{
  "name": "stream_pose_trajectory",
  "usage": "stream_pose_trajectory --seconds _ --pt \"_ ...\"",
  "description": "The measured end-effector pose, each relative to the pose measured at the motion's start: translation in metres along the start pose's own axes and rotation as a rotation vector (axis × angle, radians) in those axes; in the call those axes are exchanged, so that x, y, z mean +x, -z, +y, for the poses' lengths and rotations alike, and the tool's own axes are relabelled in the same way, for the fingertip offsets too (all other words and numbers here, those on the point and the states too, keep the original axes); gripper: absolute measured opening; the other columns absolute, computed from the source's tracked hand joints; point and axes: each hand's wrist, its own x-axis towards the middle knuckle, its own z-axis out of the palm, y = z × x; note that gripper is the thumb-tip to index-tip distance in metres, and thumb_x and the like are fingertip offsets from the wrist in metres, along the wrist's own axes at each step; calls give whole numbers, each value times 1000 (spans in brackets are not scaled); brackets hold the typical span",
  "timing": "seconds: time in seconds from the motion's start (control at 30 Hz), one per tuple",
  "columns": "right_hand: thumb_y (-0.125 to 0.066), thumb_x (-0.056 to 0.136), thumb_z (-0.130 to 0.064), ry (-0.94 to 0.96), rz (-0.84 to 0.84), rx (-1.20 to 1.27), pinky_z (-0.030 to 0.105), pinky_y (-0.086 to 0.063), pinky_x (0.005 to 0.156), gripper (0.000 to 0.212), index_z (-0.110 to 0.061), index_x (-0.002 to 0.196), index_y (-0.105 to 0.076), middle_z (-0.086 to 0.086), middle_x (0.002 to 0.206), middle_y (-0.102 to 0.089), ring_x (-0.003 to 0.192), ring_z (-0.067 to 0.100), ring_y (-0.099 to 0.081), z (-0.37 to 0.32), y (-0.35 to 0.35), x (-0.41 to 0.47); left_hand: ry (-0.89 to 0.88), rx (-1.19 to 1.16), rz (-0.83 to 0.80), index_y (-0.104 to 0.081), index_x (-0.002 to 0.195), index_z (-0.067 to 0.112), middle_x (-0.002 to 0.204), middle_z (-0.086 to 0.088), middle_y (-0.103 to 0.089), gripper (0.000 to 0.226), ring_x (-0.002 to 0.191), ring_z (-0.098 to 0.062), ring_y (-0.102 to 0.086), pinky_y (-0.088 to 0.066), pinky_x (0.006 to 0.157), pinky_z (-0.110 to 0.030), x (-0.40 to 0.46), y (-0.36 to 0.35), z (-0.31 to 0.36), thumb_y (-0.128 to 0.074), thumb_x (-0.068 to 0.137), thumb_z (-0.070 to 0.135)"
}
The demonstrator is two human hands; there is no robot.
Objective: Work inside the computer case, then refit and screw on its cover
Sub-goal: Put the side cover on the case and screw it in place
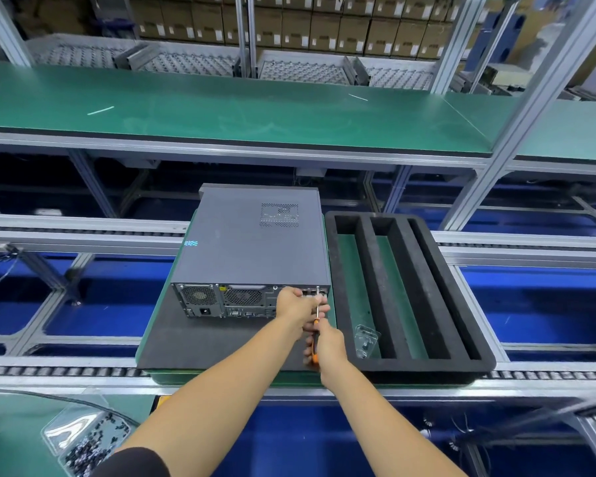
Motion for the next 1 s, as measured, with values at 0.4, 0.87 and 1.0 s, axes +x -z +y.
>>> stream_pose_trajectory --seconds 0.4,0.87,1.0 --pt "-45 101 -25 -18 55 -13 24 -37 42 35 -5 87 -69 11 71 -75 43 19 -54 -2 0 -2 64 37 -100 -43 85 19 88 -11 -79 30 85 -25 -75 -54 61 -39 5 8 -1 -68 96 8" --pt "-58 94 -20 46 54 -38 26 -41 45 23 -3 86 -71 13 64 -72 44 19 -55 0 5 1 -32 -75 108 -37 85 22 77 -16 -76 47 58 -24 -71 -45 42 -28 -1 -1 -5 -71 84 -10" --pt "-57 93 -19 34 25 -30 24 -36 42 22 -4 84 -70 11 61 -68 42 16 -51 -4 7 -1 -56 -61 102 -39 83 20 59 -6 -70 45 64 -26 -72 -54 56 -34 0 -1 -8 -75 83 -6"
